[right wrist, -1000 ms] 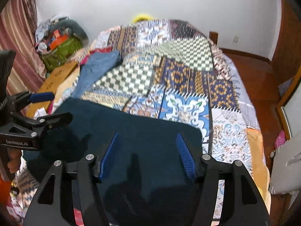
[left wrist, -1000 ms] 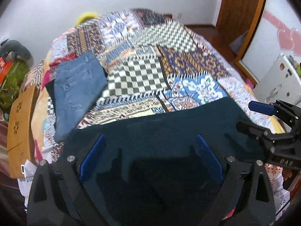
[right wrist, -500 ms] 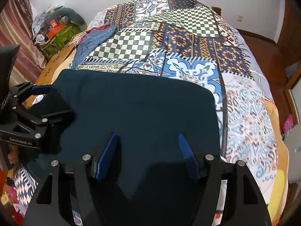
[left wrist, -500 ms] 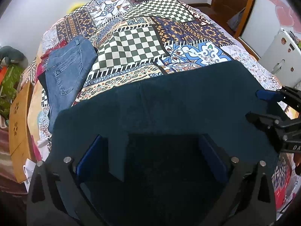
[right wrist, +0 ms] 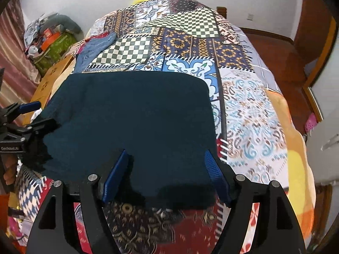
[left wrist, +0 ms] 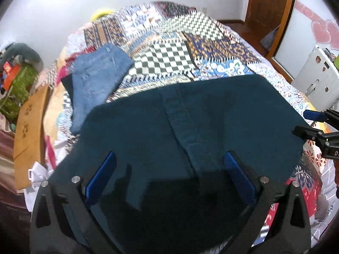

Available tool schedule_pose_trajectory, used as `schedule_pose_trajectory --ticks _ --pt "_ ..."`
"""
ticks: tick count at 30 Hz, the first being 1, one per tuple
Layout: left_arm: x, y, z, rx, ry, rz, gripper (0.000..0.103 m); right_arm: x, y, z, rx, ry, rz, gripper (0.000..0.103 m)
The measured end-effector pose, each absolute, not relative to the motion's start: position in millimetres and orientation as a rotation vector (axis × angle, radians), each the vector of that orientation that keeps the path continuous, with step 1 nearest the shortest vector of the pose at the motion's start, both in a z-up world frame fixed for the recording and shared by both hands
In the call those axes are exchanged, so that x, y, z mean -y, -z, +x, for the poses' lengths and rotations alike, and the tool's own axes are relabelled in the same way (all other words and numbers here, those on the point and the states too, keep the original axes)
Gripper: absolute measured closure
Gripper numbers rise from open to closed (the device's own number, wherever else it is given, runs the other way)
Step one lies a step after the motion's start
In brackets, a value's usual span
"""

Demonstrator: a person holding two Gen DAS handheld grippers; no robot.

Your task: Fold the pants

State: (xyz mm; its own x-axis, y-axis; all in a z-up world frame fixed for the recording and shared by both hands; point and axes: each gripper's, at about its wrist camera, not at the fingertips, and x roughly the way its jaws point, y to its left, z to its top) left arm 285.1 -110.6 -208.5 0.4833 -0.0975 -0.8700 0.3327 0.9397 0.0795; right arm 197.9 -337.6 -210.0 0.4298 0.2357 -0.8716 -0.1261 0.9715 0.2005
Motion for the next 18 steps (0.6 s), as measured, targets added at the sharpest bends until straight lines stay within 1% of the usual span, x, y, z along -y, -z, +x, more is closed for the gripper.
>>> schedule_pose_trajectory --ticks 4,11,14,18 --pt "95.6 186.5 267.7 -0.947 0.237 0.242 0.000 332.8 195.8 192.4 -1.087 -0.212 0.096 0.032" --pt "48.7 149.4 240.4 -0.808 0.186 0.123 0.000 296.0 158.5 194.6 -0.985 -0.258 0.048 0.032" --pt "21.7 140.6 228.0 -0.772 0.152 0.086 0.000 269.8 143.4 199.6 -0.938 -0.309 0.026 0.032" --pt "-20.7 141.7 215.7 -0.762 0.116 0.018 0.001 235.9 132.9 204.6 -0.898 -0.376 -0.003 0.031"
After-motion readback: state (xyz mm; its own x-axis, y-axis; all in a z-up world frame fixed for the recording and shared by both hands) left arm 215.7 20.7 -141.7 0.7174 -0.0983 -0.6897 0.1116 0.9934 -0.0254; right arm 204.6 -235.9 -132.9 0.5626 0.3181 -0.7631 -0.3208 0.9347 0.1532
